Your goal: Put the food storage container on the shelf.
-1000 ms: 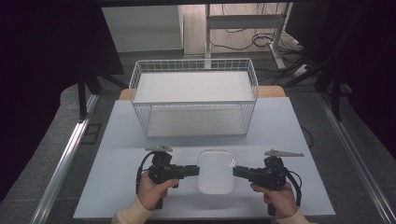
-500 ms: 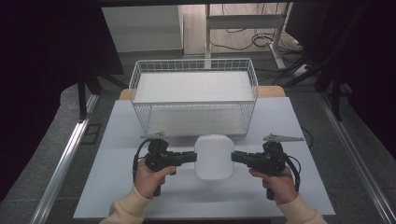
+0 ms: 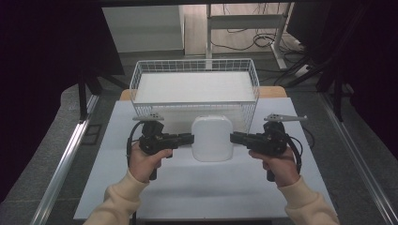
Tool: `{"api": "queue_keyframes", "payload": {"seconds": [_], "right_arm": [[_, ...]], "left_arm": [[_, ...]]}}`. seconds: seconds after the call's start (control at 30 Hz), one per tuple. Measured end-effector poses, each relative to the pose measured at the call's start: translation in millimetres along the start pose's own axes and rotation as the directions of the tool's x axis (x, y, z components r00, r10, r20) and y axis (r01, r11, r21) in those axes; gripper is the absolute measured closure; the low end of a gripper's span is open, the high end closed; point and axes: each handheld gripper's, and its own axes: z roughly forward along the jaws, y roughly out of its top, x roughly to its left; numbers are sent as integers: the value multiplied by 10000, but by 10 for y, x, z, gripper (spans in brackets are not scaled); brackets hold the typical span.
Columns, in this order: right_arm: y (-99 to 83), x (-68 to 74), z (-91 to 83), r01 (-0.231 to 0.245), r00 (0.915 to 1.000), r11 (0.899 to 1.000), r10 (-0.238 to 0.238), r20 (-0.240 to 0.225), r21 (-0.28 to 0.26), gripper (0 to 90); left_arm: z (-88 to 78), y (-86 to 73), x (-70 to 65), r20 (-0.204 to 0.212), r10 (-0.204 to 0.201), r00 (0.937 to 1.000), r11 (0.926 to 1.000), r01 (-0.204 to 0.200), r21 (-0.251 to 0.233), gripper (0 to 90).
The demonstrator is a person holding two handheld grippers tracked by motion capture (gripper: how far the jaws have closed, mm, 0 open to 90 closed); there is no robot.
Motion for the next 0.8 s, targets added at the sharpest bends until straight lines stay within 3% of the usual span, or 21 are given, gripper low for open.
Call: {"api": "queue_keyframes", "payload": {"seconds": [0.13, 0.27, 0.8], "right_arm": [[154, 31, 26, 331, 9994, 9995, -331, 108, 25, 788], [264, 24, 63, 407, 9991, 9992, -407, 85, 30, 788], [779, 70, 109, 804, 9966, 9967, -801, 216, -139, 787]], "left_arm": [[-37, 114, 24, -128, 45, 9999, 10000, -46, -46, 801], [-62, 192, 56, -137, -52, 9999, 9999, 50, -125, 800], [-187, 647, 132, -153, 219, 9996, 9982, -227, -557, 800]]}}
